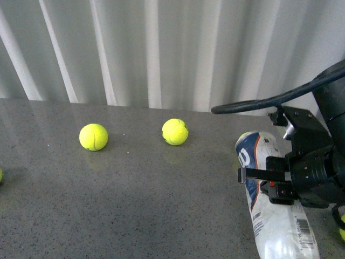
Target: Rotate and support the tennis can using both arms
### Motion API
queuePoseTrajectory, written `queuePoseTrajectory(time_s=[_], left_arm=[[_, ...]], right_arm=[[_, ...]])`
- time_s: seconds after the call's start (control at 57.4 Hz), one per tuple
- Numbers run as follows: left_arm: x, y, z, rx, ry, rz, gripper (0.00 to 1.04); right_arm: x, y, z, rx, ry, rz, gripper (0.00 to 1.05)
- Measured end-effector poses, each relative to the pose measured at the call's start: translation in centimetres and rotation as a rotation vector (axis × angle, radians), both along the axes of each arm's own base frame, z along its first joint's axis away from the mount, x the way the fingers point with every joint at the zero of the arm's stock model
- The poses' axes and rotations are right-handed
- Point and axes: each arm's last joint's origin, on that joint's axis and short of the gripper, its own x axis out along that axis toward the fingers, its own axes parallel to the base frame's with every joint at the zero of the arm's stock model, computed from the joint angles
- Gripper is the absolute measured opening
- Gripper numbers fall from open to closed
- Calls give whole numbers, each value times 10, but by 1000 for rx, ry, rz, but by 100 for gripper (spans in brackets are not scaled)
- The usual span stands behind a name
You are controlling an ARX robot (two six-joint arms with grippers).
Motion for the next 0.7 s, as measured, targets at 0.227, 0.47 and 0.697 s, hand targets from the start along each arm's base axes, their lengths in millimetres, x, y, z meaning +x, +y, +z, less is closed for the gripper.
queuePoseTrajectory(time_s=[0.227,0.47,0.697], left_arm=[[0,0,0,0,0,0,98],[0,0,0,0,0,0,98],[0,0,0,0,0,0,98]], right_arm=[[-16,0,26,-234,-265,176,6],[-37,-7,19,-587,-486,576,6],[-40,-20,-10,-931,-542,973,6]])
